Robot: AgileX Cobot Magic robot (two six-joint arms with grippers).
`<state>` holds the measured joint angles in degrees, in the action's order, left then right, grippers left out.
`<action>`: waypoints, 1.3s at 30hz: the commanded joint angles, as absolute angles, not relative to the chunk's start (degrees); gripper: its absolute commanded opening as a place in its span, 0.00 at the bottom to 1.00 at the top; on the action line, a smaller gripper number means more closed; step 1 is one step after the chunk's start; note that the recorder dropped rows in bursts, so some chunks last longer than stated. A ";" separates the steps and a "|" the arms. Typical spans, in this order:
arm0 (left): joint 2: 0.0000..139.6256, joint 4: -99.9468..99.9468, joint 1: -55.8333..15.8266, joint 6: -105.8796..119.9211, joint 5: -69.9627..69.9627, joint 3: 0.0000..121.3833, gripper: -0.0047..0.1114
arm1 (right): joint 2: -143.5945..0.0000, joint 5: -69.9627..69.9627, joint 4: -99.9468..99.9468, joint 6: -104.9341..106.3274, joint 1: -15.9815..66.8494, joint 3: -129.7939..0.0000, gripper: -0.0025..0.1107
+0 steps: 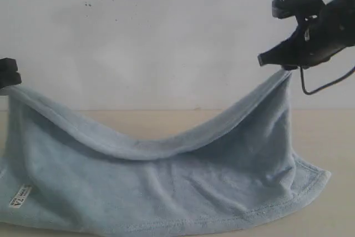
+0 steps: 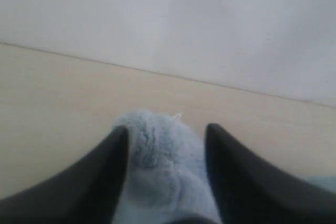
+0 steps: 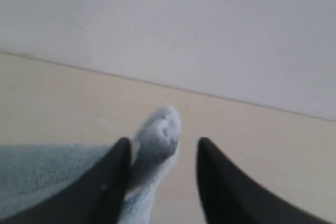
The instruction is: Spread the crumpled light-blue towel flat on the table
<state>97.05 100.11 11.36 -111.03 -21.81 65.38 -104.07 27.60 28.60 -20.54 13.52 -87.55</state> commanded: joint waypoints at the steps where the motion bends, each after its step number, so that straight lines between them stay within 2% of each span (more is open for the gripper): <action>1: 98.69 99.95 11.84 -118.32 -23.81 67.02 0.66 | -105.13 30.04 20.89 -16.29 13.69 -92.95 0.59; 4: 97.54 99.95 12.81 -117.13 -27.94 67.02 0.54 | -104.42 32.17 20.89 -14.44 13.69 -93.03 0.43; 8: 95.69 99.95 14.14 -115.81 -34.50 66.62 0.36 | -102.44 36.23 21.48 -11.71 13.69 -93.03 0.30; 11: 93.76 99.95 14.14 -115.81 -35.13 63.79 0.28 | -100.98 39.27 22.66 -10.02 13.69 -90.44 0.14; 12: 93.17 99.95 14.14 -115.81 -35.13 62.18 0.25 | -100.39 39.10 23.64 -10.02 13.69 -88.16 0.05; 13: 92.78 99.95 14.14 -115.81 -34.83 60.48 0.24 | -100.19 38.53 24.09 -10.02 13.45 -86.53 0.02; 17: 92.06 99.95 14.14 -115.81 -33.26 53.63 0.16 | -99.99 36.32 24.56 -10.10 12.25 -78.84 0.02; 24: 92.06 99.95 14.14 -113.04 -36.19 46.61 0.16 | -101.30 33.15 24.57 -9.73 9.70 -70.74 0.02; 31: 92.06 99.59 14.14 -111.54 -37.92 45.87 0.16 | -105.05 30.84 16.21 -0.34 9.14 -67.41 0.02; 39: 92.06 98.76 14.14 -110.40 -39.21 45.87 0.16 | -110.89 26.33 14.65 0.00 9.14 -67.41 0.02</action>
